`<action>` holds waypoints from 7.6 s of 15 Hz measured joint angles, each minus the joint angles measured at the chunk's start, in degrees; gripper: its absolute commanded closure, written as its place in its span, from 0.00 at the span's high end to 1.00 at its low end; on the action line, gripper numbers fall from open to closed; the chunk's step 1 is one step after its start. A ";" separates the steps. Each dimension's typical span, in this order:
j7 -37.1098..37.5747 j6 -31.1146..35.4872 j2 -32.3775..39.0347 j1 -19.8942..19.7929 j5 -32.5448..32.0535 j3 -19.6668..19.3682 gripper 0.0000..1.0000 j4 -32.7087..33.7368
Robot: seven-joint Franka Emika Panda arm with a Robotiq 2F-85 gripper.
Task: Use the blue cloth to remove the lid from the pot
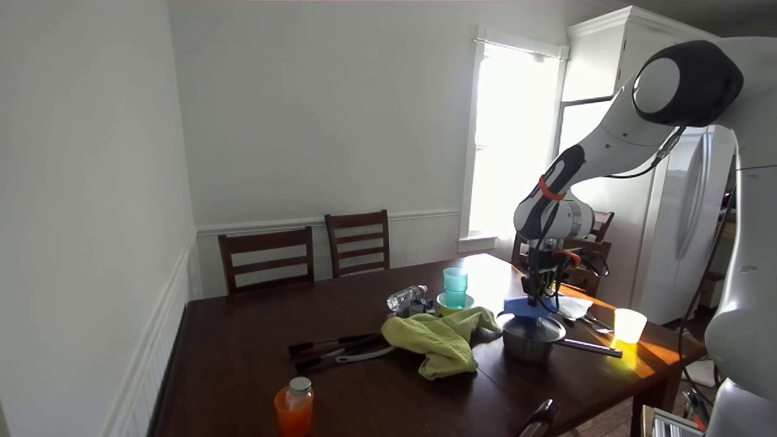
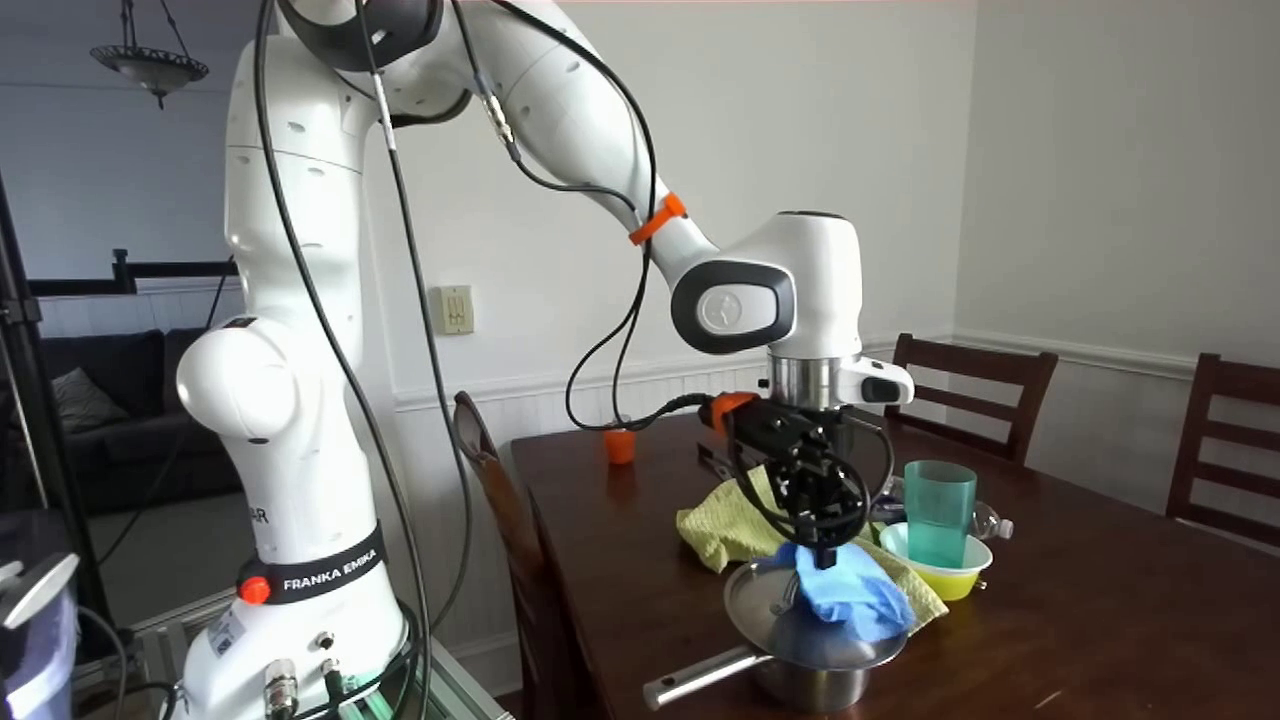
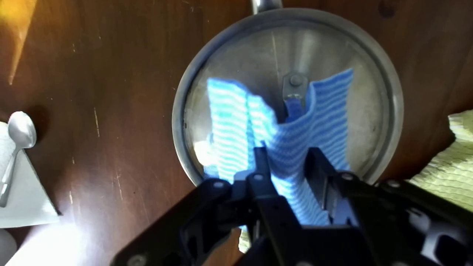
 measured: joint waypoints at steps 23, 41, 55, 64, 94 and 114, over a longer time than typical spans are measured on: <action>-1.62 4.51 2.54 0.60 0.84 0.46 0.04 -2.74; -7.57 -0.24 -6.99 1.26 0.88 -2.65 0.04 -2.11; -7.38 -2.60 -8.03 9.35 -0.56 0.22 0.04 -5.86; 0.40 -3.57 -11.34 12.57 -8.05 1.38 0.04 -12.41; 0.73 15.64 1.57 12.10 -4.64 8.48 0.91 -19.93; -0.53 -12.02 -19.84 12.09 -9.96 2.79 1.00 -12.13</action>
